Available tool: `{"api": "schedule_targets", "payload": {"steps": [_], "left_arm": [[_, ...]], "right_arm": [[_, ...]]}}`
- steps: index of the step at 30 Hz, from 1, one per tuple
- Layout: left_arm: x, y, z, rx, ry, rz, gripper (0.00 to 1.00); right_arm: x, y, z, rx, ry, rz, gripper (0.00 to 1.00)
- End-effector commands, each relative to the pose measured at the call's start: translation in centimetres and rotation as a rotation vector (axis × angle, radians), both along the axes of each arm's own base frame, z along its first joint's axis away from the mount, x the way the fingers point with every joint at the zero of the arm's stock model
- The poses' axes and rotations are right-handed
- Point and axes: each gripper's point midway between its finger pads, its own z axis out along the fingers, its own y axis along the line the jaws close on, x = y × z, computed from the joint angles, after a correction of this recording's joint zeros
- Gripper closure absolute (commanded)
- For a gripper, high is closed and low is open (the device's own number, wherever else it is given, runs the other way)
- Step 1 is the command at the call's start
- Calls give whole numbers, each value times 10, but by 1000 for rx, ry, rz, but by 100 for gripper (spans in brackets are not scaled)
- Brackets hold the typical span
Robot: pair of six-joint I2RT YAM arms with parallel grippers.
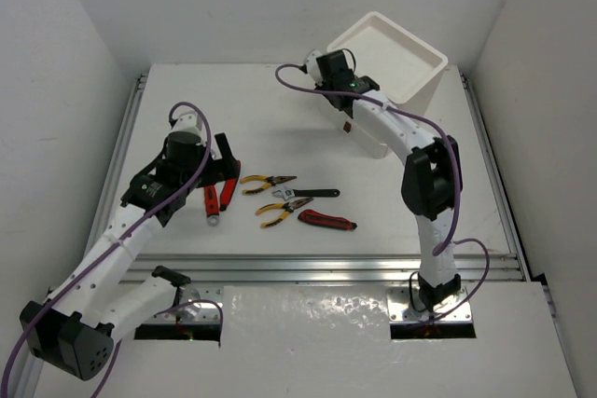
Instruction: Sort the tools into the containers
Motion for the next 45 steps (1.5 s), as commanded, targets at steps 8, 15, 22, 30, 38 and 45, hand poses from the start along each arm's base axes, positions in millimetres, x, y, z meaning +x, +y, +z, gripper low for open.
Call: {"api": "schedule_targets", "payload": {"steps": [8,15,22,30,38,45], "left_arm": [[6,-2,9,-23,-50,-17,0],[6,-7,11,-40,-57,-42,0],[6,-8,10,-42,-53,-48,0],[4,-13,10,-57,-55,-80,0],[2,-22,11,-81,-58,-129,0],[1,-26,12,-92,-63,-153,0]], "right_arm": [[-25,58,-3,-12,-44,136,43],[-20,31,-28,82,-105,-205,45],[-38,35,-61,467,-132,-557,37],[-35,-5,-57,416,-375,-774,42],[-23,-13,-63,445,-434,-815,46],[-7,-13,-54,473,-514,-838,48]]}}
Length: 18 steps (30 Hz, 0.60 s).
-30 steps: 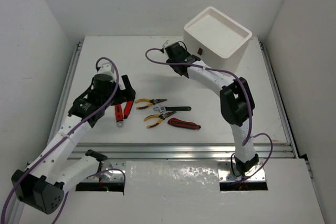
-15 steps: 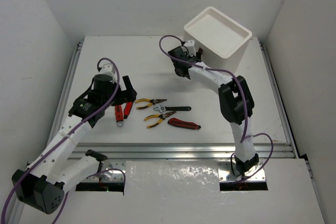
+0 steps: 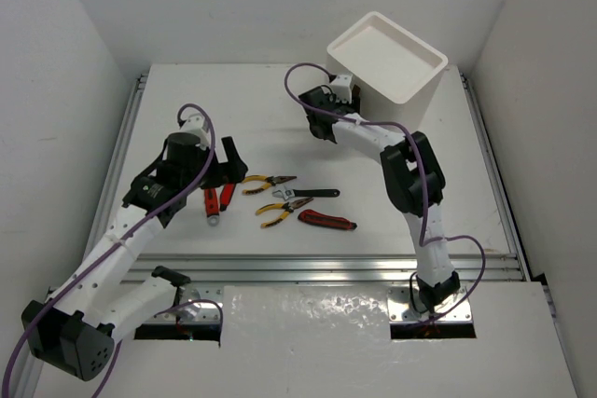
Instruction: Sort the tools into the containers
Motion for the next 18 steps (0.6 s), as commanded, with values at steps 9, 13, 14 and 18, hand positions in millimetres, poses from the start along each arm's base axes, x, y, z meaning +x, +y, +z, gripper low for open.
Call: {"api": "schedule_targets", "payload": {"steps": [9,13,14,18], "left_arm": [[3,-11,14,-44,-60,-65,0],[2,-14,14,-54,-60,-85,0],[2,-15,14,-56,-61,-90,0],[1,-18,15,-64,-64,-107,0]], "right_arm": [[34,11,37,82,-206,-68,50],[40,8,42,31,-213,-83,59],[40,8,42,25,-215,-84,63],[39,1,36,-9,-205,-91,70]]}}
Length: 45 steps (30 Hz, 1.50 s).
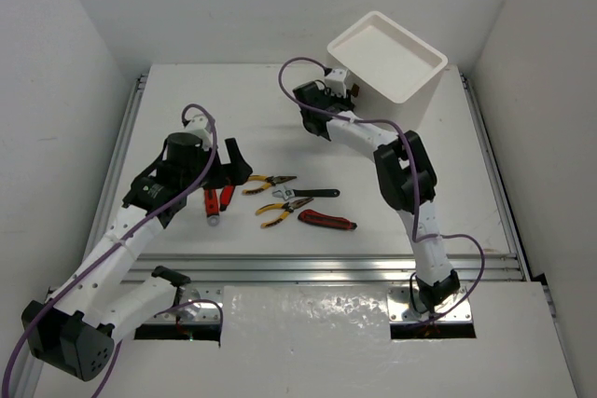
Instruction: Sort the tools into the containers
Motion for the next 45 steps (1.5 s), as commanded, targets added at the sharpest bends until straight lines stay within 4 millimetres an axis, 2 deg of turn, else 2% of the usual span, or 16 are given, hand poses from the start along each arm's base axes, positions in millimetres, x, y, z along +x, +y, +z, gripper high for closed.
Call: {"api": "schedule_targets", "payload": {"steps": [1,7,10,13,16,20,25,31,34,36,37,38,41,42,43,45], "left_arm": [[6,-4,14,-24,-68,-28,0],[5,-6,14,-29,-66,-39,0],[5,-6,14,-30,-67,-37,0],[4,-4,15,-28,-73,-32,0],[4,-4,16,-28,-76,-28,0],[4,-4,15,-28,-73,-30,0],[4,-4,17,-29,-77,-26,0],[4,-2,16,-25,-75,-18,0],[5,-1,15,-24,-75,-13,0],[5,0,15,-20,-75,-8,0],[6,1,16,-17,-77,-3,0],[6,4,16,-6,-79,14,0],[9,18,21,20,-94,93,0],[8,22,24,21,-104,117,0],[9,38,31,34,-125,203,0],[11,52,37,48,-143,283,0]], "right_arm": [[12,-11,21,-9,-90,-57,71],[10,-11,19,-5,-85,-48,100],[7,3,27,-24,-105,-3,100],[3,30,37,-30,-152,73,100],[-7,49,38,-34,-156,119,100],[-23,65,32,-35,-156,166,100],[-42,87,39,-8,-170,219,100],[-55,98,44,42,-172,271,100],[-59,103,48,79,-160,312,98],[-64,108,52,118,-156,365,93],[-66,118,51,144,-134,427,91],[-68,121,52,150,-124,452,85],[-80,129,69,188,-112,560,80],[-85,138,71,202,-96,636,75],[-99,149,79,215,-64,764,40],[-106,153,83,185,-36,846,36]]}}
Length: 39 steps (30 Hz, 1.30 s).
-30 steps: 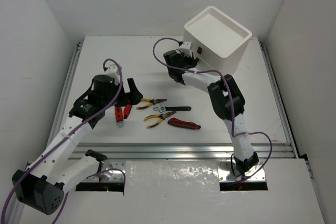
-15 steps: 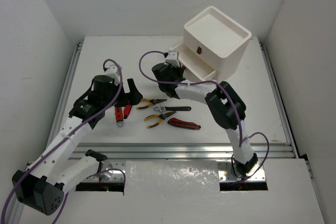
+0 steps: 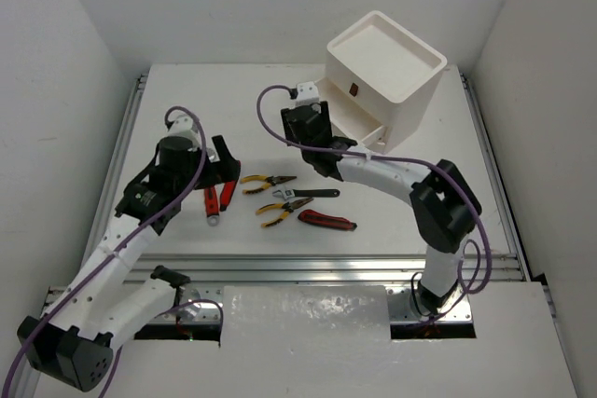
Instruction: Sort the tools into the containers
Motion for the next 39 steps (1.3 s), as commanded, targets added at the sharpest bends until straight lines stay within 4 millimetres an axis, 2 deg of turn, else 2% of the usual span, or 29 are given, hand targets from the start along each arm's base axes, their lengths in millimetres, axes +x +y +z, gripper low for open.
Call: {"api": "schedule_targets", "payload": {"steps": [1,2,4,5,6,7,9,10,11,14,15,18,20,22,24,26,32,34,37,38,39], "left_arm": [[7,48,30,49,-101,263,0],[2,57,33,41,-93,329,0],[-3,80,39,77,-112,456,0],[-5,84,42,78,-117,484,0],[-10,90,48,88,-129,501,0],[-14,101,53,125,-143,542,0],[-24,116,61,167,-172,602,0],[-29,127,64,175,-191,665,0],[-34,128,65,147,-218,666,0],[-36,122,80,78,-301,629,0],[-37,124,82,78,-317,631,0],[-31,109,76,73,-318,532,0],[-26,105,70,84,-287,509,0],[-22,103,65,97,-262,501,0],[-18,99,60,105,-239,485,0],[-15,93,56,103,-230,445,0],[-9,82,50,101,-210,382,0],[-8,79,48,99,-202,366,0],[-7,76,48,96,-202,347,0],[-6,74,47,95,-202,341,0],[-6,73,47,94,-201,334,0]], "right_arm": [[-29,50,33,45,20,397,32],[-38,56,20,-36,66,505,25],[-57,75,9,-87,142,705,23],[-76,90,-2,-78,211,846,23],[-87,81,-20,-156,295,891,22],[-86,81,-33,-173,339,886,22],[-100,76,-52,-212,401,945,22],[-113,75,-61,-209,432,1006,21],[-134,83,-64,-183,451,1144,21],[-159,86,-70,-137,491,1257,15],[-156,85,-71,-142,493,1241,15],[-140,76,-80,-166,519,1095,14],[-144,76,-83,-149,524,1097,14],[-157,72,-89,-140,561,1135,14],[-162,60,-92,-171,595,1108,14],[-169,41,-103,-217,642,1068,14],[-192,2,-127,-325,812,1024,17],[-197,-3,-133,-337,833,1028,17],[-205,-10,-147,-338,890,1014,24],[-208,-13,-152,-343,910,1006,33],[-211,-17,-159,-348,937,998,35]]}}
